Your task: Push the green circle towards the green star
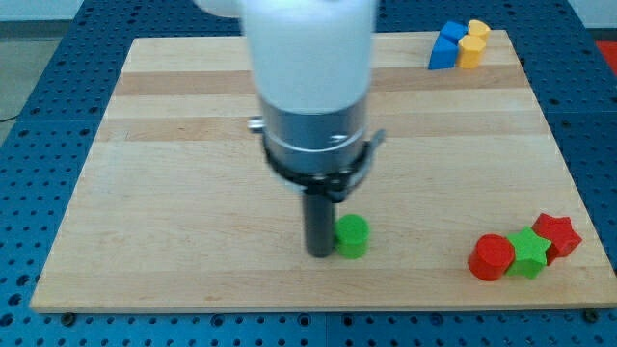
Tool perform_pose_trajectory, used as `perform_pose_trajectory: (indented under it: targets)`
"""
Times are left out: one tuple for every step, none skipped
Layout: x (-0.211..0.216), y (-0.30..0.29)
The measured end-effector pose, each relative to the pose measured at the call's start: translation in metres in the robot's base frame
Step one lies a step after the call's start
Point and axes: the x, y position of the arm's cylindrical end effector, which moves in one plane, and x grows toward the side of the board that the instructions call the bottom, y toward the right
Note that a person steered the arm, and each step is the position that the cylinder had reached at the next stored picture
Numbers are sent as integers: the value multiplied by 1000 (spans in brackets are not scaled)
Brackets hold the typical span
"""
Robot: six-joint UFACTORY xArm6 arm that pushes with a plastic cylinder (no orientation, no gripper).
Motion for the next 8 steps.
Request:
perform_pose_trajectory:
  targets:
    - [-3, 51]
    - [-21, 85]
    - [-48, 100]
    - [-60, 125]
    - [-53, 153]
    - [-47, 161]
    - [-47, 161]
    - [-70, 101]
